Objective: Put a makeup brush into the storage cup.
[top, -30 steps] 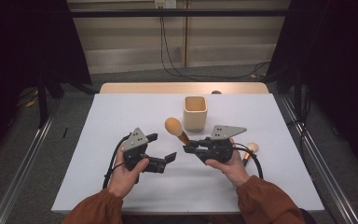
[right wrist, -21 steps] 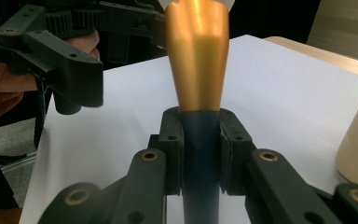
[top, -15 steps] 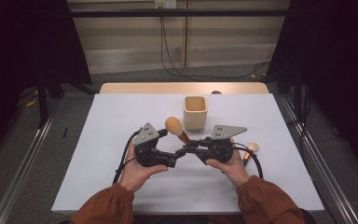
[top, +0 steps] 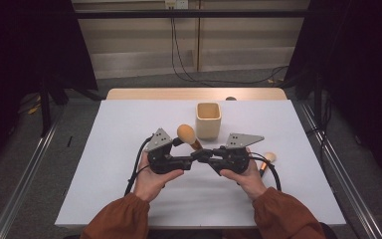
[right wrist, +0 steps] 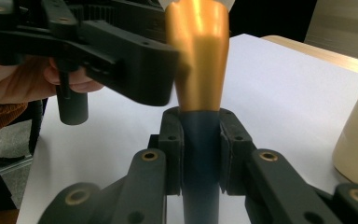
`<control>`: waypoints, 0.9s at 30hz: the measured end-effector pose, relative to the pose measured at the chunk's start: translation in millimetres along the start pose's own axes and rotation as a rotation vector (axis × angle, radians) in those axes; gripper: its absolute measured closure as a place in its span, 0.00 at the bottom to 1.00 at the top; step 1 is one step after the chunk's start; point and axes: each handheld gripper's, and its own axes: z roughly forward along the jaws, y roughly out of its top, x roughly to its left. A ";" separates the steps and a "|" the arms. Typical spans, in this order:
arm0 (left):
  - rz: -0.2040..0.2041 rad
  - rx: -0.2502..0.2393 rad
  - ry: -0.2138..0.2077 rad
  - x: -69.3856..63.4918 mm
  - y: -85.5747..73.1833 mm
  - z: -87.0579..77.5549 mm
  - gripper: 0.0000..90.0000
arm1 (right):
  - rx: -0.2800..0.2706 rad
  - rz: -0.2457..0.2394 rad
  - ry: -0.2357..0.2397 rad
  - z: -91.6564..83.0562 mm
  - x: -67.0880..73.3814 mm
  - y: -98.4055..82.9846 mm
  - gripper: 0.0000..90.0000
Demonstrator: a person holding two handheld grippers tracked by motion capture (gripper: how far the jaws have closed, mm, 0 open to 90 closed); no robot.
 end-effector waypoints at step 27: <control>-0.105 -0.002 -0.060 -2.8 3.5 7.8 0.65 | -0.007 0.010 -0.009 1.3 -0.1 -2.2 0.83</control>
